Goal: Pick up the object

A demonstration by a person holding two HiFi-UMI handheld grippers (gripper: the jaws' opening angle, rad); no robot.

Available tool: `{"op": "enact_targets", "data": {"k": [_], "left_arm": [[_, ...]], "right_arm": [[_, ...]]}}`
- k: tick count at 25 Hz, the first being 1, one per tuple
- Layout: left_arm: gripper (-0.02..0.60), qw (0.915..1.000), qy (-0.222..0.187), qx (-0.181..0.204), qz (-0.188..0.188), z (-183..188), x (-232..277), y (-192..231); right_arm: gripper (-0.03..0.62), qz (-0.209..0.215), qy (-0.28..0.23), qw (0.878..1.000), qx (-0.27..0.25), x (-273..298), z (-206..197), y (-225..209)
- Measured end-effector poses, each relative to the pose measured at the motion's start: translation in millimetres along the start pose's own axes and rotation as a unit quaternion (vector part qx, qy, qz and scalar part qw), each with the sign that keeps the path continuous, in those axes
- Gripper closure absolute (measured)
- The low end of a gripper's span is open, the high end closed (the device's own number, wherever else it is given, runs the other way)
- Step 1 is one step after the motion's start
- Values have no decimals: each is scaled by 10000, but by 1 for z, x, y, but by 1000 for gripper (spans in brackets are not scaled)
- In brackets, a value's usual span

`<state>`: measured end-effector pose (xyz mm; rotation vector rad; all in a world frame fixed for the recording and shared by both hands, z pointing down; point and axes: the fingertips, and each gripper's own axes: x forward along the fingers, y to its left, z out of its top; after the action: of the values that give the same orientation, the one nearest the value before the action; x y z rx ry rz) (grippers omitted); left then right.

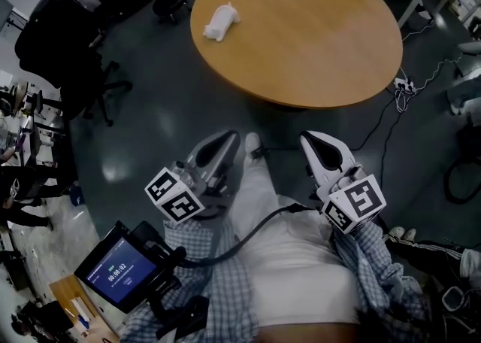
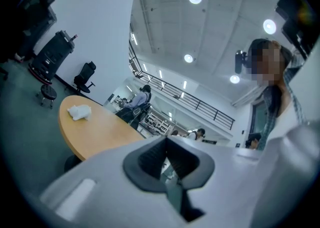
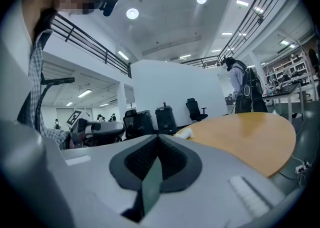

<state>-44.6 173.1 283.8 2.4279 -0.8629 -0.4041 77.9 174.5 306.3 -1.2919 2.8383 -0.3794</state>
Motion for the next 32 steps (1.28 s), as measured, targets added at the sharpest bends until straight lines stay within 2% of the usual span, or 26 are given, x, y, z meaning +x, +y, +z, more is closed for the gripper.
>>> {"op": "enact_targets", "data": {"k": [2,5,19,24,30,32], "left_arm": [[578,10000,20,33,20,-2,11,15],[578,9999,50,64,75,1,40,60],[578,9976,518,-290,352,75,106,235],[578,9948,844,-322,464,82,120,276],[577,9870,1516,-242,470,83,153,359],[546,9835,1750,-241,384,78,167,386]], "right_arm": [[589,-41,-30,10000,-10,8,-1,-13],[589,-83,-59,9999,21,43,-7,-47],[589,-176,405,9982,396,223,5,-113],[589,-250,538,9970,501,256,5,-127],[589,-450,788,9933,711,307,-14,-168],[589,-555,872,9912,822,321,-26,-186]]}}
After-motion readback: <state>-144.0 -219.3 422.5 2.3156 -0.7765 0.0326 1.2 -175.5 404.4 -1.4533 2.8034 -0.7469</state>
